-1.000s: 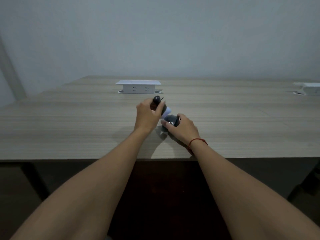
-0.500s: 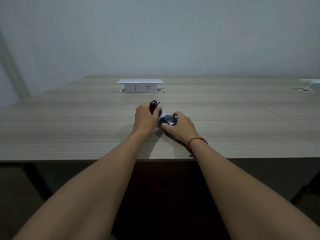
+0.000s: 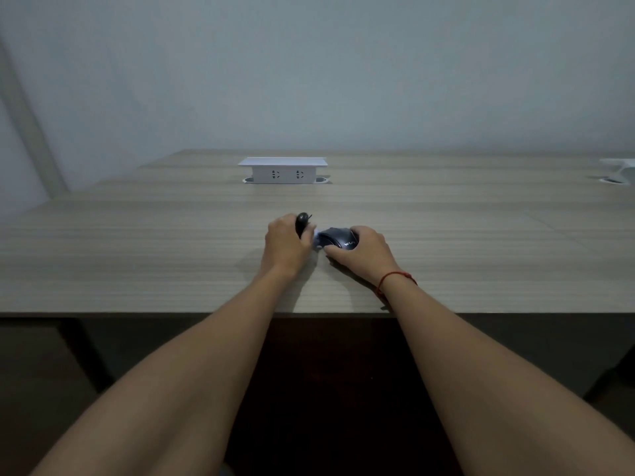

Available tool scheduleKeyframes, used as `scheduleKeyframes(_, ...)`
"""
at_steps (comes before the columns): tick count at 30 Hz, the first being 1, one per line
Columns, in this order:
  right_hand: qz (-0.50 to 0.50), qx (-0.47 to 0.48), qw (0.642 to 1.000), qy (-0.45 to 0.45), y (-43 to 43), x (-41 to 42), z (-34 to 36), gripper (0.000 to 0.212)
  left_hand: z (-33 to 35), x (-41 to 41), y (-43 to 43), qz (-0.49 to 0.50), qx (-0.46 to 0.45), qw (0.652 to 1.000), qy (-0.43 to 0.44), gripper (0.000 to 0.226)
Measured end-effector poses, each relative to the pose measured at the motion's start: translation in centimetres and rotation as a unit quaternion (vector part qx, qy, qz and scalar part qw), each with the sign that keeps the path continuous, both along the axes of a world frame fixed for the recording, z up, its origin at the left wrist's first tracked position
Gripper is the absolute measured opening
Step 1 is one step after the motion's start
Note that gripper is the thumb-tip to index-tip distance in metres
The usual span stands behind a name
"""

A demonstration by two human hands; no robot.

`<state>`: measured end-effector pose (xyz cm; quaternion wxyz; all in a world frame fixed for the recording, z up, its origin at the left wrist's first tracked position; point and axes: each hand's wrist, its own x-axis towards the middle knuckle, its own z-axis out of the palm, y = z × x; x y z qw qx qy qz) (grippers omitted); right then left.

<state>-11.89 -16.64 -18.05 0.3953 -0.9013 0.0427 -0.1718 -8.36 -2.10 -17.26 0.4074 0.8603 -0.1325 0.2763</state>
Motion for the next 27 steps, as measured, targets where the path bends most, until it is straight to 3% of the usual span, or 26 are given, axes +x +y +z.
scheduleKeyframes(2, 0.002, 0.001, 1.000, -0.004, 0.0, 0.0, 0.0, 0.045, 0.3, 0.4, 0.4, 0.003, 0.021, 1.000, -0.003, 0.028)
scheduleKeyframes(6, 0.029, -0.014, 0.999, -0.004, -0.1, -0.1, 0.2, 0.034, 2.2, -0.6, -0.3, -0.034, -0.050, 0.995, -0.074, 0.030)
scheduleKeyframes(8, 0.035, -0.016, 0.999, -0.010, -0.1, -0.1, 0.2, 0.029, 2.5, -0.8, -1.1, -0.056, -0.026, 0.995, -0.077, 0.030)
scheduleKeyframes(14, 0.046, 0.004, 0.999, -0.029, -0.7, -0.4, 0.1, 0.049, 0.8, 1.6, 0.9, 0.029, 0.018, 0.998, 0.053, 0.032)
scheduleKeyframes(19, 0.042, 0.037, 0.998, -0.026, -0.7, -0.5, 0.1, 0.058, 3.9, 1.1, -0.4, -0.017, -0.046, 0.999, -0.008, 0.032)
scheduleKeyframes(22, 0.051, 0.044, 0.998, -0.016, -0.8, -0.4, 0.2, 0.055, 3.9, 1.0, -2.1, -0.051, 0.004, 0.999, -0.003, 0.029)
scheduleKeyframes(27, 0.048, 0.037, 0.998, -0.030, -0.8, -0.4, 0.1, 0.056, 1.9, 2.6, 0.0, 0.009, 0.085, 0.994, 0.061, 0.032)
